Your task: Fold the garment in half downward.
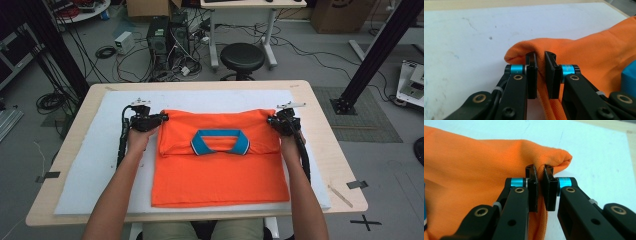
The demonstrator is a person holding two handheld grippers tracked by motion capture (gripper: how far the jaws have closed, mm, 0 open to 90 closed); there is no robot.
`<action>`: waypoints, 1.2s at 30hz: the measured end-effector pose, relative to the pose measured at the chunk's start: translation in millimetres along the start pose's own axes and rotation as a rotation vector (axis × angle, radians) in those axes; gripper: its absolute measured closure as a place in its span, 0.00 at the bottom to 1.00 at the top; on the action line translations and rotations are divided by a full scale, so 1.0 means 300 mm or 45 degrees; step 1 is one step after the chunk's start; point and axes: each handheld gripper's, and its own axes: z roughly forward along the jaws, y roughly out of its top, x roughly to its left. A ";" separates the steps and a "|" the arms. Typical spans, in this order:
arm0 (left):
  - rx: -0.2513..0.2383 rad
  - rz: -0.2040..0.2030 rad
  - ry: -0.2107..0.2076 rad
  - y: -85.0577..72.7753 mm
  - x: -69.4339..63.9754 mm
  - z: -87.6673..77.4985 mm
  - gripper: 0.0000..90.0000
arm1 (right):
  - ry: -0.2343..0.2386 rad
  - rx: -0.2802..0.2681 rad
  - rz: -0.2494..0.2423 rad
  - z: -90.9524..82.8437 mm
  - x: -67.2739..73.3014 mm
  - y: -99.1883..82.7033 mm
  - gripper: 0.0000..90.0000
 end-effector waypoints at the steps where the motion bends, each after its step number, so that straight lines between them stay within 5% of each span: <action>1: -0.019 0.003 0.000 0.000 0.002 0.005 0.90 | -0.008 0.001 0.003 0.006 -0.001 0.005 0.94; 10: 0.002 -0.025 0.009 -0.023 0.026 0.037 0.88 | -0.010 0.016 0.045 0.061 -0.009 0.013 0.94; 14: 0.012 -0.061 0.001 -0.026 0.031 0.023 0.68 | 0.000 0.020 0.072 0.061 -0.009 0.008 0.85; 17: 0.003 -0.036 -0.030 -0.022 0.011 0.003 0.57 | 0.027 0.003 0.086 0.049 -0.005 0.009 0.70; 21: -0.022 0.019 -0.098 -0.028 -0.033 -0.019 0.54 | 0.063 -0.017 0.084 0.022 0.013 0.012 0.57; 27: 0.018 0.099 -0.218 -0.043 -0.111 -0.024 0.48 | 0.181 -0.043 0.031 -0.037 0.064 0.013 0.52; 32: 0.025 0.186 -0.312 -0.037 -0.185 -0.016 0.47 | 0.235 -0.046 -0.015 -0.075 0.108 -0.011 0.48; 36: 0.071 0.206 -0.355 -0.019 -0.220 0.003 0.41 | 0.255 -0.029 -0.047 -0.092 0.130 -0.032 0.45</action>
